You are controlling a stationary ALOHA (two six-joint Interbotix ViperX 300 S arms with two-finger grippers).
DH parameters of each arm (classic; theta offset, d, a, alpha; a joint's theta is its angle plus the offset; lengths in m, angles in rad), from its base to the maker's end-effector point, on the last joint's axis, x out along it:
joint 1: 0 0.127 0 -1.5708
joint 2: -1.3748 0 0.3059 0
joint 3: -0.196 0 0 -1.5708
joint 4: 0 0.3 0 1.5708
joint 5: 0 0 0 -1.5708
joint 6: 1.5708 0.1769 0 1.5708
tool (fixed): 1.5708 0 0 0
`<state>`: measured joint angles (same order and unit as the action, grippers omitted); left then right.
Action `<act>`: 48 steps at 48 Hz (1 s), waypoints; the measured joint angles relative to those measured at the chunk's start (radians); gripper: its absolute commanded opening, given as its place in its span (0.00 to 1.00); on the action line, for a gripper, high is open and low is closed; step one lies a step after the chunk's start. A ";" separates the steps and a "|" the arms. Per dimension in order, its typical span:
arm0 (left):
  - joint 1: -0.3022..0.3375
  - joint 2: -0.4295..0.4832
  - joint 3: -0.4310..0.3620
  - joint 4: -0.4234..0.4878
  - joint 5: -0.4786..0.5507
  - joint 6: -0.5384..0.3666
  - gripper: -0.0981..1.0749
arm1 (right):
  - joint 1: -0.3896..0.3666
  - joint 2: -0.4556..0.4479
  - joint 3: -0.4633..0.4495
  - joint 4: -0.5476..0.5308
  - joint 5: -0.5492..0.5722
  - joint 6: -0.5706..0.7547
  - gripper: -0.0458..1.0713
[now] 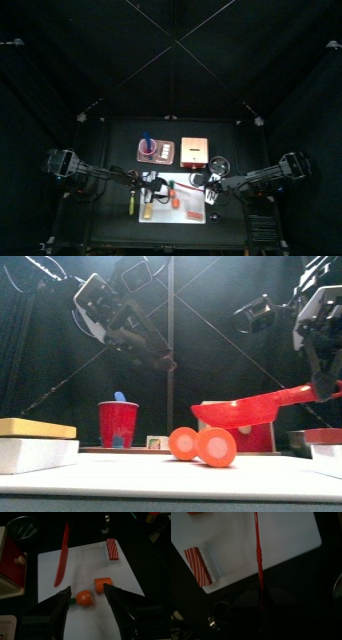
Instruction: Cut carrot
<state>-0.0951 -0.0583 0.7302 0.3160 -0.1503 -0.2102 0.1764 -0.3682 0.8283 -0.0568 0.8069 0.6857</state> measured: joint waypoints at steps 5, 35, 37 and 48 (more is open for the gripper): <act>0.005 0.000 0.002 0.000 -0.002 0.000 0.84 | -0.003 -0.086 0.071 0.060 0.009 0.078 0.39; 0.055 -0.120 0.147 -0.021 -0.178 0.003 0.84 | -0.067 -0.296 0.402 0.325 -0.256 0.221 0.50; 0.058 -0.129 0.161 -0.021 -0.187 0.002 0.84 | -0.067 -0.290 0.403 0.328 -0.261 0.221 0.55; 0.078 -0.147 0.215 -0.055 -0.195 0.003 0.84 | -0.061 -0.285 0.396 0.321 -0.272 0.224 0.80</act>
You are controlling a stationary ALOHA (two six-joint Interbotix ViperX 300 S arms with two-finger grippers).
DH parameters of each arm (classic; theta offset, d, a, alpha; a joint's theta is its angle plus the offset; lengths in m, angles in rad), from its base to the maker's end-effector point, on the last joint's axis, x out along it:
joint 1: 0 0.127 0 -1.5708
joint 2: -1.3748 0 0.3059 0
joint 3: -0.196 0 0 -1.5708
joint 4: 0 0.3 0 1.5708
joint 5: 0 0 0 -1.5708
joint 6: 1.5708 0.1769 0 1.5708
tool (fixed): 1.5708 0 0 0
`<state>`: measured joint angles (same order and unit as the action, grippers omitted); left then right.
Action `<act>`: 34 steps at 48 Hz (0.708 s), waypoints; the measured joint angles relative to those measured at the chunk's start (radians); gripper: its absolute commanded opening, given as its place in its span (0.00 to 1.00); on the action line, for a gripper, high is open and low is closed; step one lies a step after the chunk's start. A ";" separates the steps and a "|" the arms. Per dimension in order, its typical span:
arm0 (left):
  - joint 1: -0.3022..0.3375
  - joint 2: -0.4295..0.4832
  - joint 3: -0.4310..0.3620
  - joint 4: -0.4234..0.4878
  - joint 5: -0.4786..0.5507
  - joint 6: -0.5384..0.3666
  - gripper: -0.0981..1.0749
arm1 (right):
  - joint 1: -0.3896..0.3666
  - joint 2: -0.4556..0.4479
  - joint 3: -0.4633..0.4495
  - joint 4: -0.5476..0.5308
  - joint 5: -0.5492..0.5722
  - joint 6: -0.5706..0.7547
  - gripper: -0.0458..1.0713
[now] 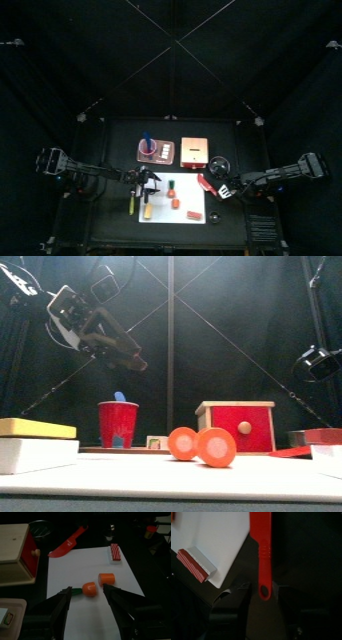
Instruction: Cut carrot
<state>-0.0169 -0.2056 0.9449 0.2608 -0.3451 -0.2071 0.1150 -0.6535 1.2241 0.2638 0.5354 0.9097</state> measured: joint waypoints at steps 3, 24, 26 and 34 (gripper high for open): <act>0.005 -0.008 0.000 -0.011 0.000 0.002 0.84 | 0.003 -0.002 -0.006 -0.006 0.002 -0.002 0.83; 0.051 -0.084 0.038 -0.009 0.000 0.002 0.84 | 0.002 -0.034 -0.098 -0.241 -0.040 -0.009 0.83; 0.058 -0.092 0.044 -0.009 -0.002 0.002 0.84 | -0.006 -0.038 -0.109 -0.301 -0.060 -0.008 0.83; 0.098 -0.129 0.063 -0.011 -0.002 0.000 0.84 | -0.034 -0.041 -0.121 -0.520 -0.199 0.000 0.83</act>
<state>0.0813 -0.3344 1.0078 0.2500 -0.3467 -0.2071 0.0813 -0.6949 1.1029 -0.2562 0.3359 0.9097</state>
